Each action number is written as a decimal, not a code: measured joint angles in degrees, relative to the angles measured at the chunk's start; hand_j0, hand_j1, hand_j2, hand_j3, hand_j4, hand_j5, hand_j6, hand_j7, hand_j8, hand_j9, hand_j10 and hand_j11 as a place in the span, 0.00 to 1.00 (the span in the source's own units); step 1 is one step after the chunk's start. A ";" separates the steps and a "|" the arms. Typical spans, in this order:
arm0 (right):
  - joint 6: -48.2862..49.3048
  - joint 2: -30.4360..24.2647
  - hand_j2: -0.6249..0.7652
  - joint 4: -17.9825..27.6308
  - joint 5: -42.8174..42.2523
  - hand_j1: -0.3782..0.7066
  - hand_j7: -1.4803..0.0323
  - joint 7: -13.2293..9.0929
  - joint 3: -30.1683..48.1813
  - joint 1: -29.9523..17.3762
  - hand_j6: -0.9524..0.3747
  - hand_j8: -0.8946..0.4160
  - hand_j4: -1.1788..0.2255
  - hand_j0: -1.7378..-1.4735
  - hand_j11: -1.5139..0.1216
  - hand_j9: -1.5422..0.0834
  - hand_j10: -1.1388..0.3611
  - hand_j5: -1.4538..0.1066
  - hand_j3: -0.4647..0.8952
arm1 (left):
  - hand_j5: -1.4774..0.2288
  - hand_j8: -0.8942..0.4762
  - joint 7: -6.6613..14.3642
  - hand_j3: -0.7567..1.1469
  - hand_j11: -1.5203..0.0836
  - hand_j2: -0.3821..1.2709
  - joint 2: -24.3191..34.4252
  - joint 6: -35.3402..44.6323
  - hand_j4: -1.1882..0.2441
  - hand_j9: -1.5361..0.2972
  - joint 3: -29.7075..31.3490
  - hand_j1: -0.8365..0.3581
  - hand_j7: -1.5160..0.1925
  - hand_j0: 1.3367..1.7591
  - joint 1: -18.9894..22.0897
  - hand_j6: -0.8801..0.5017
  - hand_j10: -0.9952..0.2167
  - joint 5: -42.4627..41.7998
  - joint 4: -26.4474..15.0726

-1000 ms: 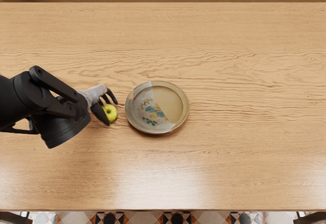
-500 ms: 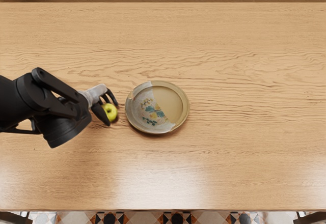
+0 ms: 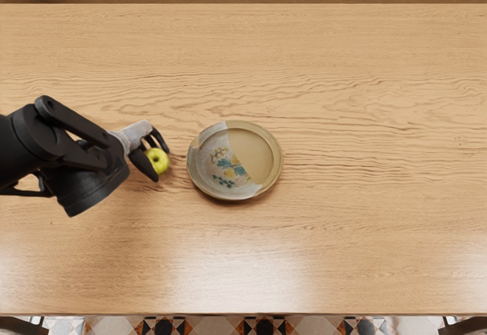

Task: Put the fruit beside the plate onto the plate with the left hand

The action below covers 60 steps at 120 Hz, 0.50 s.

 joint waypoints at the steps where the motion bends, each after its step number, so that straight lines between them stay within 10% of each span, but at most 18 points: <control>1: 0.00 0.00 0.45 0.00 0.00 0.03 0.98 0.00 0.00 0.00 0.72 0.68 0.84 0.30 0.93 0.95 0.76 0.93 0.34 | 0.39 0.32 -0.01 0.40 0.44 0.36 0.17 -0.01 0.41 0.39 0.00 0.48 0.42 0.75 -0.04 0.31 0.33 0.01 0.00; 60: 0.00 0.00 0.45 0.00 0.00 0.03 0.98 0.00 0.00 0.00 0.72 0.68 0.84 0.30 0.93 0.95 0.76 0.93 0.34 | 0.40 0.32 0.11 0.40 0.46 0.37 -3.97 0.00 0.42 0.41 -1.86 0.47 0.44 0.76 -8.32 0.31 0.33 -0.41 -0.26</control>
